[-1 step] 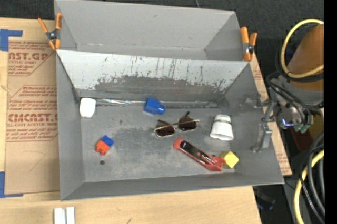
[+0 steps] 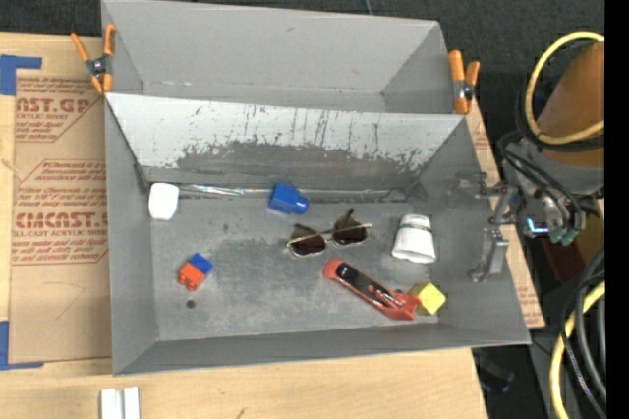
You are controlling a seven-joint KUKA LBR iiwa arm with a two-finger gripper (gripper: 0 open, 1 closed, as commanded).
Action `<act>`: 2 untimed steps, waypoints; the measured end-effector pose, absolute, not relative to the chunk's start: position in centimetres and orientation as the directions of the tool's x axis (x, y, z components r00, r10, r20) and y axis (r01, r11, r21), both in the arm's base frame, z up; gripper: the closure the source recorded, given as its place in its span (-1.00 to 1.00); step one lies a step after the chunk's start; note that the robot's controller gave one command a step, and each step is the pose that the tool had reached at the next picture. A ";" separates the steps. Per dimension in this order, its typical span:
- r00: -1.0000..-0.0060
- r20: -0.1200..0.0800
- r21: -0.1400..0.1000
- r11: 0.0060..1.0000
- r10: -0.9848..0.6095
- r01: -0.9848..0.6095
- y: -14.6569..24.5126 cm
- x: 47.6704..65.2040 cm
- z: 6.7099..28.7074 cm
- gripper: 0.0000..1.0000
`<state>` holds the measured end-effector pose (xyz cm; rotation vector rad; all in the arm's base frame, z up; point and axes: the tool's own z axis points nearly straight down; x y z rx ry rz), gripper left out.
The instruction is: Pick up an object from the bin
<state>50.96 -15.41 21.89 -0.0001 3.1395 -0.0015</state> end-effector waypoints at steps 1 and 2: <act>-0.998 -0.003 0.000 0.998 0.065 0.065 -10.5 49.8 14.9 -1.00; -0.998 0.006 0.002 0.998 0.070 0.070 -8.0 49.3 10.0 -1.00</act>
Offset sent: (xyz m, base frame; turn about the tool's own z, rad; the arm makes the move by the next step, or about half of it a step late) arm -0.0239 0.0547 -0.0638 0.0577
